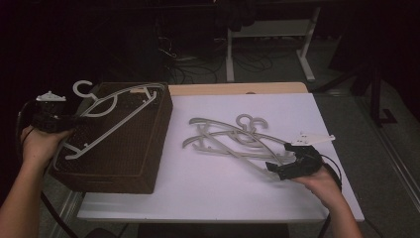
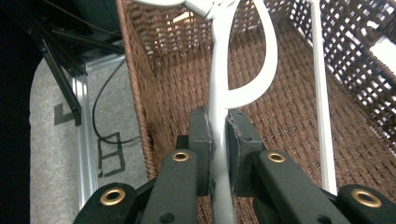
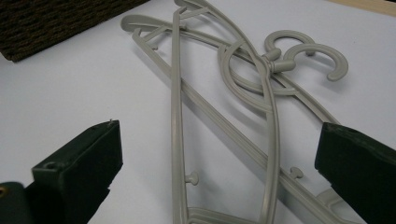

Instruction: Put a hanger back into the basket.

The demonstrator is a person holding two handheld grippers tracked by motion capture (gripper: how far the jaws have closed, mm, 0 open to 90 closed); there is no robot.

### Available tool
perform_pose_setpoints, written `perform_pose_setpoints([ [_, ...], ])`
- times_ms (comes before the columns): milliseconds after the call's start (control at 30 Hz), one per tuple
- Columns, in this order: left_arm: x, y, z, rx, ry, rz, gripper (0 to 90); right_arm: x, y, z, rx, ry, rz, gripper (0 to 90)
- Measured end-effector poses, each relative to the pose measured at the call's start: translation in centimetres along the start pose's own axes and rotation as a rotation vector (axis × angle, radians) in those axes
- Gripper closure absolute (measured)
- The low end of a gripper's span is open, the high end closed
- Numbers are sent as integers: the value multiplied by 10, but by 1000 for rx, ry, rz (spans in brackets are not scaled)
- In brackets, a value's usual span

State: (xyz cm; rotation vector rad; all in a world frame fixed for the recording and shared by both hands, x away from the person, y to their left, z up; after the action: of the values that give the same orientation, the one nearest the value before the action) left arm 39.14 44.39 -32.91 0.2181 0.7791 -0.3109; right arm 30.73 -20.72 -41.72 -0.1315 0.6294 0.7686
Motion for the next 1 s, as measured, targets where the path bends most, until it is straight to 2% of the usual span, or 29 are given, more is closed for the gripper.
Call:
perform_pose_setpoints([
  [167, 16, -4, -8, -15, 33, 2, 815, -1, 0, 0, -2, -3, -2, 6],
  [333, 25, -7, -9, -3, 50, 28, 814, -1, -1, 0, 1, -3, -1, 6],
  [467, 34, -9, -8, 3, 70, 12, 812, -2, -1, 1, 1, -7, 1, 6],
  [533, 36, -9, -9, -3, 75, 17, 806, -2, -1, 1, 0, -4, 0, 6],
  [567, 37, -6, -11, -21, 78, 0, 790, -2, -1, 1, 4, -6, -1, 6],
  [633, 36, -3, -13, -38, 83, 3, 740, -2, -1, 2, 0, -8, -4, 6],
  [733, 32, 2, -15, -70, 45, -15, 649, -1, -1, 4, -4, -6, -6, 6],
  [833, 26, 3, -15, -83, 21, -39, 585, 1, -2, 5, -3, -4, -5, 6],
  [1000, 16, -5, -11, -93, -32, -91, 482, 1, -1, 5, -5, -3, -1, 6],
])
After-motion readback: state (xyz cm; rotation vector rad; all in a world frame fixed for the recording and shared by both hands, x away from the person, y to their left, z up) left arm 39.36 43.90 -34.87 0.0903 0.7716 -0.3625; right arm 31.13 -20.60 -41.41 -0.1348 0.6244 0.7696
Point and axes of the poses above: each handheld gripper's, and its own axes: x roughly forward along the jaws, z roughly out of its top, y roughly to its left, the point moved 2 cm from there along x, roughly forward along the jaws, and after that the axes turned 1 degree about -x, right-handed, at the moved point
